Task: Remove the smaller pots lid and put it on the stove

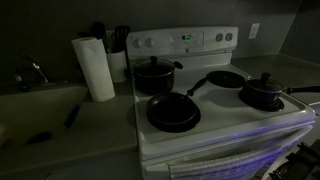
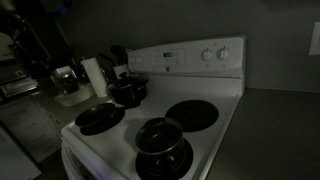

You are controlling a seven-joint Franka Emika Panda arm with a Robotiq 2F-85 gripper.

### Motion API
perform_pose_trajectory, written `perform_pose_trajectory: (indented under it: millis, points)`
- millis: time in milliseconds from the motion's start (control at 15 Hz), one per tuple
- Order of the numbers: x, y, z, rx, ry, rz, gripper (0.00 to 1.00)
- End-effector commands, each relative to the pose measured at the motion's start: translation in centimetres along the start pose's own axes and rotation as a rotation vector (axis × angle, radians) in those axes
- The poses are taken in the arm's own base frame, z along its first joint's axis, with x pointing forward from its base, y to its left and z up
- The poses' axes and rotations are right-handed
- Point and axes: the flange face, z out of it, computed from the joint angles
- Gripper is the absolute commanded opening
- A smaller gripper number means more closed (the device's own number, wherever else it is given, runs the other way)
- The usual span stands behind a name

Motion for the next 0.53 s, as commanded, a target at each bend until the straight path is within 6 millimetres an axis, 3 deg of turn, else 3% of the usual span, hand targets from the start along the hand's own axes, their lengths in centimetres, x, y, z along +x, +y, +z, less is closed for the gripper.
perform_pose_trajectory:
  millis: [0,333,467]
  points:
    - [1.0,1.4,0.8,0.071,0.020,0.191,1.00]
    - [0.8,1.1,0.2,0.078,0.028,0.221,1.00]
    - [2.0,2.1,0.9,0.059,0.015,0.389,1.00]
